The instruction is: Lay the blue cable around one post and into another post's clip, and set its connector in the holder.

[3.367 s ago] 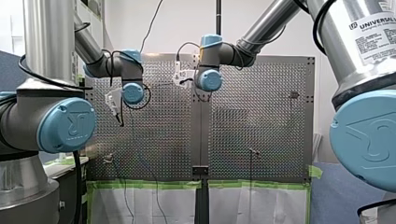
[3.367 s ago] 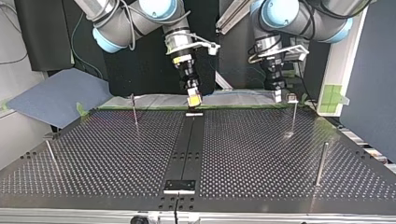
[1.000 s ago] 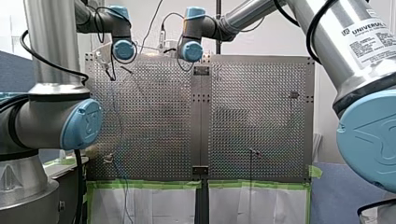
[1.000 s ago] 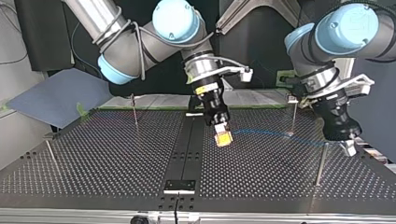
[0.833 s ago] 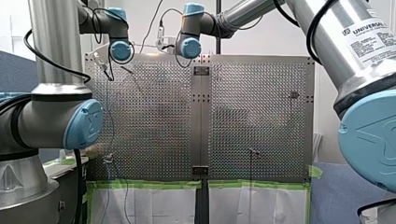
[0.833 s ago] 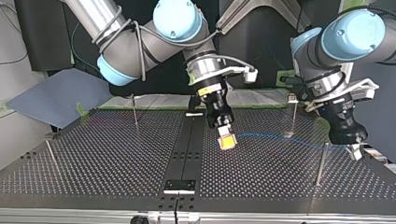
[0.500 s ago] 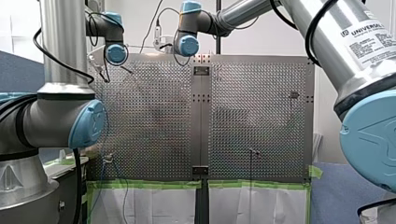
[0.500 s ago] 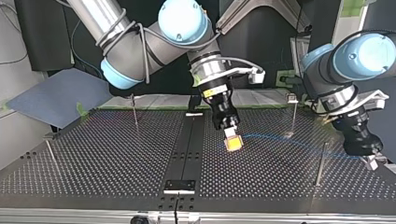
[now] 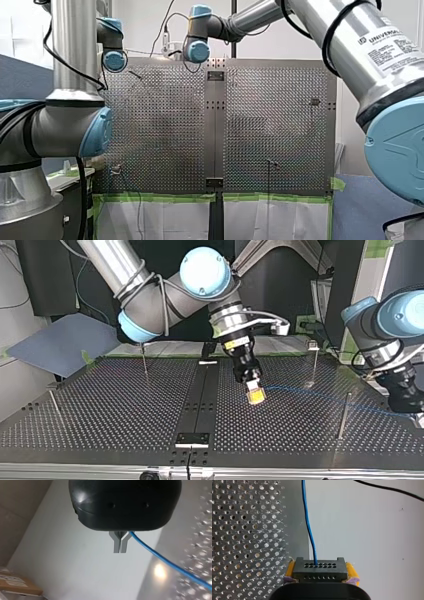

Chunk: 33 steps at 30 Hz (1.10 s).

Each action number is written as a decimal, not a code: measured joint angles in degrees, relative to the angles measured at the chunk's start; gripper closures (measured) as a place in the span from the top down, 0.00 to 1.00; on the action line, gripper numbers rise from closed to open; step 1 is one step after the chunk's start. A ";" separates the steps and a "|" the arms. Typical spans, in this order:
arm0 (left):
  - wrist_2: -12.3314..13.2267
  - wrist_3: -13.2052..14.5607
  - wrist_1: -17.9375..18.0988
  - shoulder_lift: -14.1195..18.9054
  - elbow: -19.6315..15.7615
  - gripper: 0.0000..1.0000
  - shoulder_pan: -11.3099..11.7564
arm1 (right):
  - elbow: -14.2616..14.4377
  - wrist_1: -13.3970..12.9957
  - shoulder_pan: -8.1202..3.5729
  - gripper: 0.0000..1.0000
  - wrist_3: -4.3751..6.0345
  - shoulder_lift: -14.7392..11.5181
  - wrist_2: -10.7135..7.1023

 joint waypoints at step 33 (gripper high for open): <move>8.91 -1.71 1.38 -11.23 1.19 0.33 0.79 | -7.67 2.44 -0.98 0.00 0.50 7.07 0.37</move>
